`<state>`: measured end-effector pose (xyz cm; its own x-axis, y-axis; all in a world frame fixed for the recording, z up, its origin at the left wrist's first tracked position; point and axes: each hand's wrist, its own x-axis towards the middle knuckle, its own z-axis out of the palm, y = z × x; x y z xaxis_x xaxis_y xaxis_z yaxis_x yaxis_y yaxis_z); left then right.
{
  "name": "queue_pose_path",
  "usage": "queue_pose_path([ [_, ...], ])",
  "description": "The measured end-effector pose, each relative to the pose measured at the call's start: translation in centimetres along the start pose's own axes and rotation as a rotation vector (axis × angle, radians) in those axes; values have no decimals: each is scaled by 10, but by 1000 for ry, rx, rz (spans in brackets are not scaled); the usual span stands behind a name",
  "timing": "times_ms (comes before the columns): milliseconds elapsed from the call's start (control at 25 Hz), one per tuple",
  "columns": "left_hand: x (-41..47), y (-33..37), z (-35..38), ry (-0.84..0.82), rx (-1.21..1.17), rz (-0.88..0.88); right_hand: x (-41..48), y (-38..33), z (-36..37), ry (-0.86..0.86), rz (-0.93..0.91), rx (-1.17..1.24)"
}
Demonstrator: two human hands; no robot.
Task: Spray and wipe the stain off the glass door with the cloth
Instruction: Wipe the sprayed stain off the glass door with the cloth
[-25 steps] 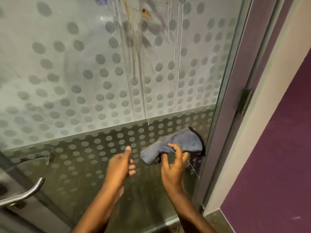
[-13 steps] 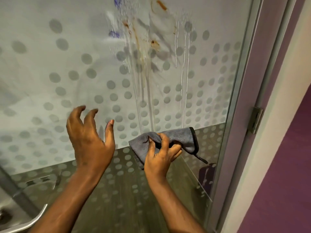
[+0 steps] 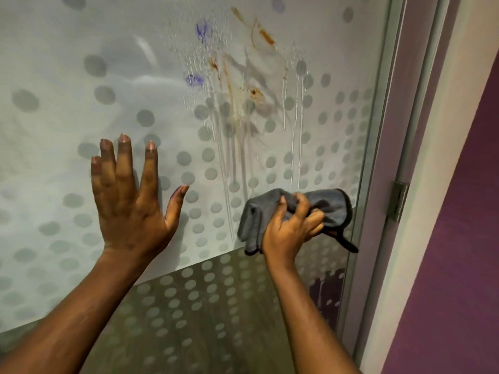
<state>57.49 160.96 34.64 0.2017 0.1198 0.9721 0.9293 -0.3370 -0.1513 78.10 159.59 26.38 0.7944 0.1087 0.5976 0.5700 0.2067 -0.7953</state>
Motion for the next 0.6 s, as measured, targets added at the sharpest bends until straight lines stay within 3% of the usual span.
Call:
queue_pose_path([
  [120, -2, -3, 4, -1, 60, 34, -3, 7, -2, -35, -1, -19],
  [320, -3, -4, 7, 19, 54, 63, -64, 27, -8, -325, -154, -159],
  [600, -3, -5, 10, 37, 62, 64, 8, 24, -3, -229, -217, 21],
])
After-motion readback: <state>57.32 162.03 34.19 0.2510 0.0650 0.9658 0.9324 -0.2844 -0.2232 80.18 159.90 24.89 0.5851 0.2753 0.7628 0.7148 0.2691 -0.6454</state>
